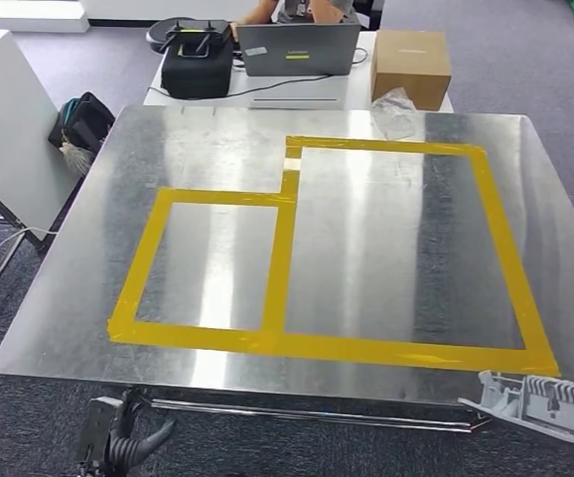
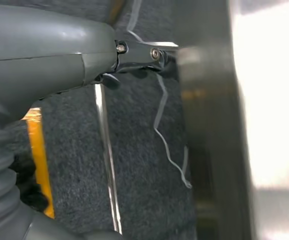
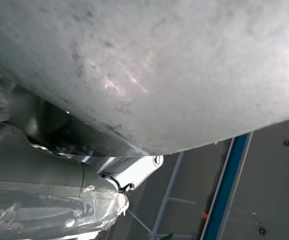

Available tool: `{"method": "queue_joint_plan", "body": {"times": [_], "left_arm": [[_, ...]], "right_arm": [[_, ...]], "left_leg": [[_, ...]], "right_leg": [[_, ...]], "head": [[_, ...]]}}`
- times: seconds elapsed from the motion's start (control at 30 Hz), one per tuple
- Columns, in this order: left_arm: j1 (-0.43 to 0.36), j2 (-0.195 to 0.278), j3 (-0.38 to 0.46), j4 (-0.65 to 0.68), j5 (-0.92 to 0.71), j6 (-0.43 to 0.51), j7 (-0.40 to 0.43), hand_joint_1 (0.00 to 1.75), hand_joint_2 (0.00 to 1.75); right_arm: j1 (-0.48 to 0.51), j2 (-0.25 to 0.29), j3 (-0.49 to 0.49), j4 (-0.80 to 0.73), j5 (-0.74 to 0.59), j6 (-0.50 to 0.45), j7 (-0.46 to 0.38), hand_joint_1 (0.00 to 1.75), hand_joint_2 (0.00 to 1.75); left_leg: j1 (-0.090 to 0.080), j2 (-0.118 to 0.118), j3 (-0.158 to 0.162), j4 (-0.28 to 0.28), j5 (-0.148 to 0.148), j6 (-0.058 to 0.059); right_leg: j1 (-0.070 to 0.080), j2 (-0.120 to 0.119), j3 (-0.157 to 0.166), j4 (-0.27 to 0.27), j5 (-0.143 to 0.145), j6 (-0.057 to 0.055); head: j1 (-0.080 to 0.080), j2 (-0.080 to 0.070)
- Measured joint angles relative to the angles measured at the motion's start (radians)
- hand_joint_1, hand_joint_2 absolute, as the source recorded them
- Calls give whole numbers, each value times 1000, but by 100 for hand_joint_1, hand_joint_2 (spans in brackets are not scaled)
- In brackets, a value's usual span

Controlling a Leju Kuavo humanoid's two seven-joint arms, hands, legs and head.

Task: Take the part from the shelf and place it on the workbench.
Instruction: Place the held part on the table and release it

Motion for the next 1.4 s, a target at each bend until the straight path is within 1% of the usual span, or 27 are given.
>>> {"method": "queue_joint_plan", "body": {"times": [0.03,0.07,0.1,0.13,0.17,0.2,0.23,0.3,0.33,0.37,0.47,0.5,0.63,0.67,0.7,0.77,0.8,0.83,0.9,0.97,1.03,1.13,1.17,1.2,1.3,1.33,1.4], "left_arm": [[-3,2,13,13,9,15,14,0,175],[-7,4,26,27,15,27,26,0,175],[-11,8,41,43,18,38,36,0,175],[-17,13,55,62,20,47,44,0,175],[-23,16,69,81,19,55,49,0,175],[-28,20,82,98,18,62,53,0,175],[-32,22,92,113,15,66,56,0,175],[-37,27,109,137,5,75,61,0,175],[-41,29,117,150,-6,80,64,0,175],[-46,31,126,166,-19,85,66,0,175],[-58,35,151,216,-65,92,70,0,175],[-59,36,155,225,-73,93,70,0,175],[-60,38,161,238,-84,94,70,0,175],[-60,41,169,258,-101,98,73,0,175],[-62,48,183,292,-132,105,83,0,175],[-67,66,215,369,-202,120,108,0,175],[-70,74,228,402,-229,127,120,0,175],[-72,79,237,423,-246,130,126,0,175],[-76,87,257,463,-278,133,134,0,175],[-82,94,277,495,-307,133,138,0,175],[-85,98,294,518,-328,131,139,0,175],[-89,99,312,540,-345,129,139,0,175],[-91,100,317,546,-350,129,139,0,175],[-93,100,322,551,-356,127,139,0,175],[-97,101,341,558,-386,117,139,0,175],[-100,101,348,559,-398,112,139,0,175],[-107,98,362,561,-419,103,137,0,175]], "right_arm": [[-1,0,-2,1,0,0,0,175,175],[-2,0,-6,3,1,0,0,175,175],[-5,0,-11,4,3,0,0,175,175],[-8,0,-18,6,5,0,0,175,175],[-11,0,-24,7,7,0,0,175,175],[-14,0,-30,8,9,0,0,175,175],[-16,0,-35,10,11,0,0,175,175],[-18,0,-47,12,13,0,0,175,175],[-22,0,-56,13,16,0,0,175,175],[-28,0,-67,15,19,0,0,175,175],[-46,0,-108,28,30,0,0,175,175],[-48,0,-116,31,33,0,0,175,175],[-51,0,-131,39,39,0,0,175,175],[-55,0,-152,51,50,0,0,175,175],[-60,-1,-185,78,83,0,0,175,175],[-66,-4,-253,143,167,1,2,175,175],[-65,-7,-273,172,210,4,6,175,175],[-63,-8,-280,188,236,10,12,175,175],[-57,-14,-286,212,282,33,36,175,175],[-49,-22,-284,232,325,53,67,175,175],[-39,-32,-277,249,360,64,91,175,175],[-27,-48,-259,267,387,74,115,175,175],[-23,-53,-253,272,394,77,124,175,175],[-18,-57,-246,276,402,81,133,175,175],[10,-74,-213,284,452,104,188,175,175],[24,-81,-196,286,472,111,211,175,175],[49,-100,-155,289,503,113,252,175,175]], "left_leg": [[0,0,-2,-9,23,0],[0,0,16,-56,61,2],[-1,0,46,-122,100,5],[-2,0,77,-181,123,9],[-3,-1,101,-224,131,14],[-5,-1,115,-246,125,20],[-7,-1,120,-250,114,25],[-4,-1,126,-260,106,35],[-1,-1,131,-264,103,40],[2,-1,137,-268,100,44],[4,0,144,-269,90,50],[4,0,145,-269,88,50],[5,1,147,-269,86,50],[5,0,154,-269,81,48],[6,-1,167,-269,72,43],[5,-3,190,-266,55,31],[3,-4,195,-265,52,32],[2,-3,194,-265,53,38],[1,-2,196,-270,57,53],[2,-1,198,-275,58,55],[2,-1,200,-281,61,51],[5,-1,200,-286,62,32],[5,-1,200,-285,61,28],[5,-1,199,-284,59,26],[1,-1,199,-286,57,33],[1,-2,202,-294,63,26],[2,-2,208,-311,75,11]], "right_leg": [[0,2,6,0,-6,1],[0,3,14,0,-12,3],[0,5,23,0,-21,5],[1,5,29,0,-29,9],[2,6,31,0,-37,13],[2,7,32,-2,-42,17],[3,7,32,-6,-46,21],[3,6,40,-12,-54,30],[4,4,39,0,-63,35],[4,2,23,35,-83,41],[-2,-1,-87,220,-158,52],[-3,-1,-110,256,-170,53],[-4,-1,-140,295,-176,56],[-6,-1,-146,282,-145,58],[-9,-3,-136,221,-92,62],[-15,-4,-96,81,16,62],[-16,-3,-78,34,40,59],[-17,0,-76,30,43,55],[-16,2,-78,30,44,52],[-13,3,-78,30,42,47],[-12,2,-79,30,40,42],[-10,1,-80,30,40,37],[-11,1,-80,30,40,36],[-12,0,-80,30,41,36],[-16,0,-77,24,43,41],[-15,0,-74,19,45,40],[-12,-1,-68,5,53,29]], "head": [[0,0],[0,0],[0,0],[0,0],[0,0],[1,0],[1,0],[3,0],[5,0],[9,0],[15,0],[16,0],[15,0],[15,0],[16,0],[16,0],[15,0],[13,0],[10,0],[10,0],[10,0],[10,0],[11,0],[11,0],[10,0],[11,0],[15,0]]}}
